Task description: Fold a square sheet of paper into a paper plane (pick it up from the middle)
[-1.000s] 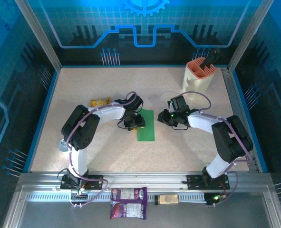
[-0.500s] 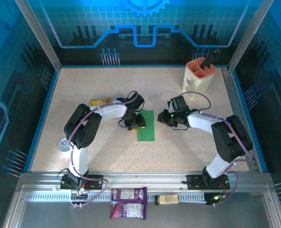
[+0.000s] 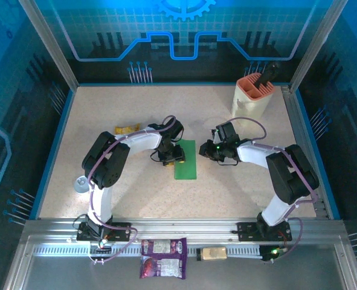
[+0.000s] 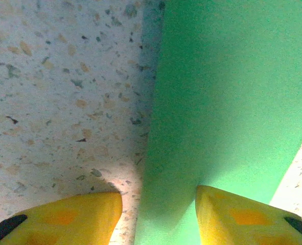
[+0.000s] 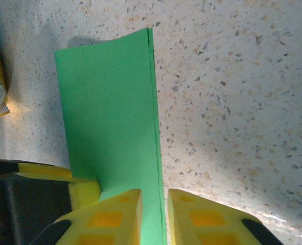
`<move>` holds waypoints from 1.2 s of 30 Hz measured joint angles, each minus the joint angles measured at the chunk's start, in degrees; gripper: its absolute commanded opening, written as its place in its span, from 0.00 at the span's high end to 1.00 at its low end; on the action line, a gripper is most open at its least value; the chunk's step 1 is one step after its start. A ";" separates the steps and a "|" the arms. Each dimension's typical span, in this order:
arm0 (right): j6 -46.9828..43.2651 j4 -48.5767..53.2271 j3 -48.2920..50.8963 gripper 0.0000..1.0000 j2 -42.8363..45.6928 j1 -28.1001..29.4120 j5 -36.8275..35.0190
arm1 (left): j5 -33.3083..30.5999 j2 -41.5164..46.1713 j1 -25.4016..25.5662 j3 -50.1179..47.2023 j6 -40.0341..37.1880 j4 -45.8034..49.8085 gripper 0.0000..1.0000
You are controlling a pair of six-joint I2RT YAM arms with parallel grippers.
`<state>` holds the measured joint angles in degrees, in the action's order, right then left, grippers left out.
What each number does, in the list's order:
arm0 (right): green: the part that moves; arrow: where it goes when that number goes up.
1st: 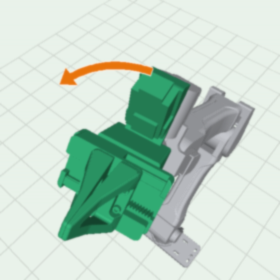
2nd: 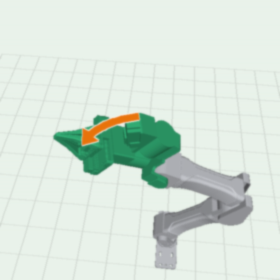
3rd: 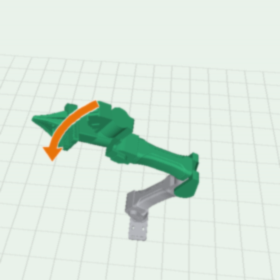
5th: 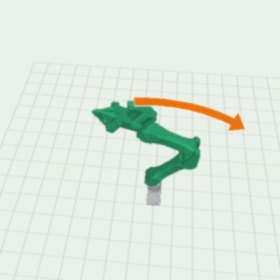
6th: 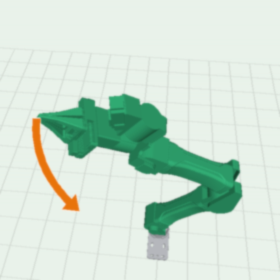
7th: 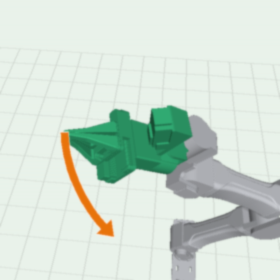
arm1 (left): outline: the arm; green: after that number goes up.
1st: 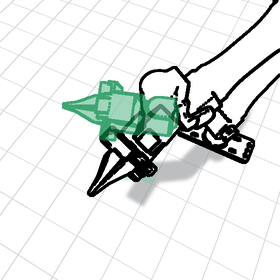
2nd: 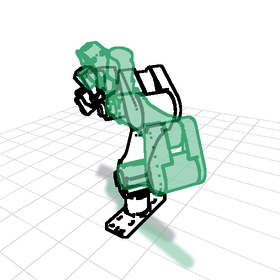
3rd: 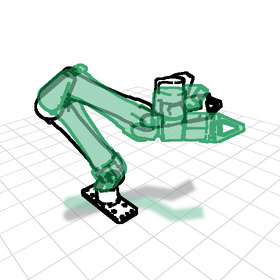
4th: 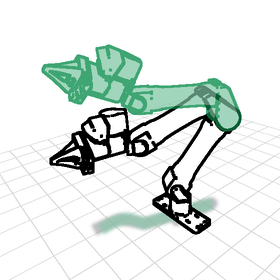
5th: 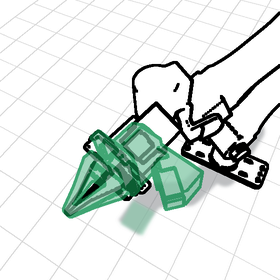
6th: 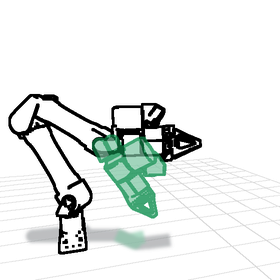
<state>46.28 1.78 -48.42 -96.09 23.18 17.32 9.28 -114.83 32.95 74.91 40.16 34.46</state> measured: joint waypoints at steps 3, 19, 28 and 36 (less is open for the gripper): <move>-0.02 -0.55 0.00 0.78 -0.26 0.02 0.83 | 0.00 -0.22 0.00 0.17 -0.02 0.28 0.51; -1.09 -1.88 -0.44 0.78 -3.39 1.90 2.97 | 0.00 -1.07 0.13 1.09 -0.24 1.49 0.50; -1.49 -2.71 -2.84 0.82 -5.51 3.04 4.76 | -0.02 -1.51 0.17 1.57 -0.96 2.14 0.50; -1.97 -2.69 -5.09 0.85 -8.41 3.85 5.73 | -0.02 -1.86 0.20 1.88 -1.31 2.56 0.50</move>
<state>44.31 -0.91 -53.52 -104.51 27.03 23.05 9.26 -116.68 33.15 76.79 38.85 37.01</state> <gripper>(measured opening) 0.155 0.501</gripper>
